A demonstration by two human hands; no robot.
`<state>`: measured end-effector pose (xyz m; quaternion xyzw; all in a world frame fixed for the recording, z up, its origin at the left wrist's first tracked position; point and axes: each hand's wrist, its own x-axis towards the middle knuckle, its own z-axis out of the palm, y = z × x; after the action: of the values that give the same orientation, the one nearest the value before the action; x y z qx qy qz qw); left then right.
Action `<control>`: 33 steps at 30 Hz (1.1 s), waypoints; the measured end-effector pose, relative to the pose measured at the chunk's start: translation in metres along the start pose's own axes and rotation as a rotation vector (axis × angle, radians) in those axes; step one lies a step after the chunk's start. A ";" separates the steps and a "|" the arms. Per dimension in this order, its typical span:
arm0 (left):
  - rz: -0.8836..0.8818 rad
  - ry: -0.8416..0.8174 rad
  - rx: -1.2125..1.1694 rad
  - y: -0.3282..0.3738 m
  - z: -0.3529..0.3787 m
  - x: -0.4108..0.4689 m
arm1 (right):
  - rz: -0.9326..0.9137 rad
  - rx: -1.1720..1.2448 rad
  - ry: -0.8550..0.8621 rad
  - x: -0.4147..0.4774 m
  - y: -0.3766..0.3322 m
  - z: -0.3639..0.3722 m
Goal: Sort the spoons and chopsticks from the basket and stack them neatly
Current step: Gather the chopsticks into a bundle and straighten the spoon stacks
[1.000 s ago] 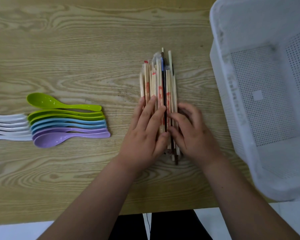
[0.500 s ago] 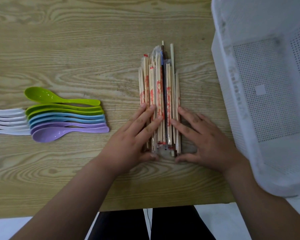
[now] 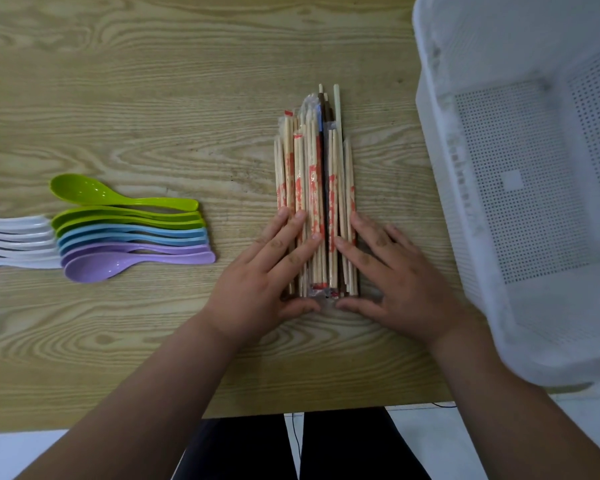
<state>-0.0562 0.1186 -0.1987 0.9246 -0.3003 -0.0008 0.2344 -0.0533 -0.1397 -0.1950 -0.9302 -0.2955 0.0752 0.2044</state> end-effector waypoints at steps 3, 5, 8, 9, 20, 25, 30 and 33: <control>-0.008 -0.002 -0.007 0.001 0.001 -0.001 | 0.025 0.004 0.011 0.000 -0.002 -0.001; -0.012 -0.006 0.008 0.002 0.001 -0.001 | 0.067 -0.009 0.002 -0.001 -0.006 -0.002; -0.027 0.006 0.011 0.003 0.001 0.001 | 0.113 -0.059 -0.039 0.001 -0.012 -0.002; -0.035 0.007 0.007 0.003 0.001 0.002 | 0.131 -0.066 -0.053 0.001 -0.014 -0.002; -0.154 -0.087 0.013 0.017 -0.045 -0.016 | 0.230 0.021 -0.137 0.017 -0.072 -0.036; -0.254 -0.002 0.073 0.017 -0.075 -0.046 | 0.087 0.017 -0.139 0.041 -0.095 -0.048; -0.367 0.067 0.088 -0.006 -0.105 -0.078 | -0.034 0.016 -0.052 0.084 -0.121 -0.039; -0.435 0.037 0.077 -0.036 -0.122 -0.102 | 0.004 0.011 -0.109 0.110 -0.139 -0.029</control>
<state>-0.1024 0.2534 -0.1197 0.9757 -0.0892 -0.0230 0.1989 -0.0285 0.0170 -0.1122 -0.9242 -0.3038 0.1279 0.1927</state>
